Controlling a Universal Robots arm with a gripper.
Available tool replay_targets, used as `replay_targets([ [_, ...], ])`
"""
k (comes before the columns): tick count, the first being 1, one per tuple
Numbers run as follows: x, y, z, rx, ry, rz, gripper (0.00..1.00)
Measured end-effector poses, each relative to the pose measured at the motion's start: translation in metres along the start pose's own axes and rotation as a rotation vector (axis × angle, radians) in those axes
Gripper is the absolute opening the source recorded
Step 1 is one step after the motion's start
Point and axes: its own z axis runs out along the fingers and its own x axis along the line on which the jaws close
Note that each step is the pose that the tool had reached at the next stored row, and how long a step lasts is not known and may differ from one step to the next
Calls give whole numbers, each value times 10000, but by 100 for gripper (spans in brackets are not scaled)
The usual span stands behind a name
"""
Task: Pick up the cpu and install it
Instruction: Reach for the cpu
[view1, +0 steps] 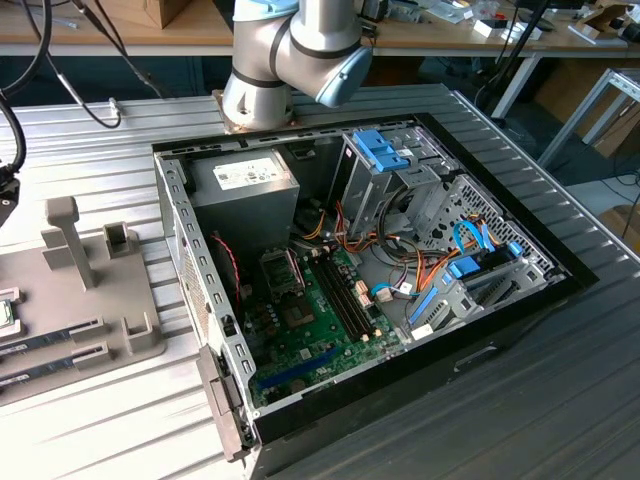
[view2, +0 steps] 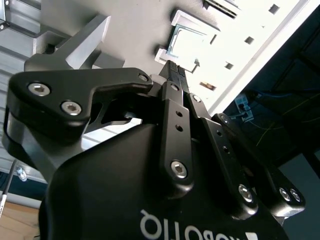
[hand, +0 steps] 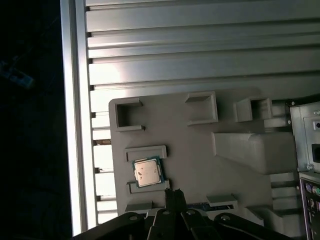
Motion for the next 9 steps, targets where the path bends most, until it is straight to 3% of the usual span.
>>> replay_targets([
  [9, 99, 1, 36, -1, -1, 0, 11],
])
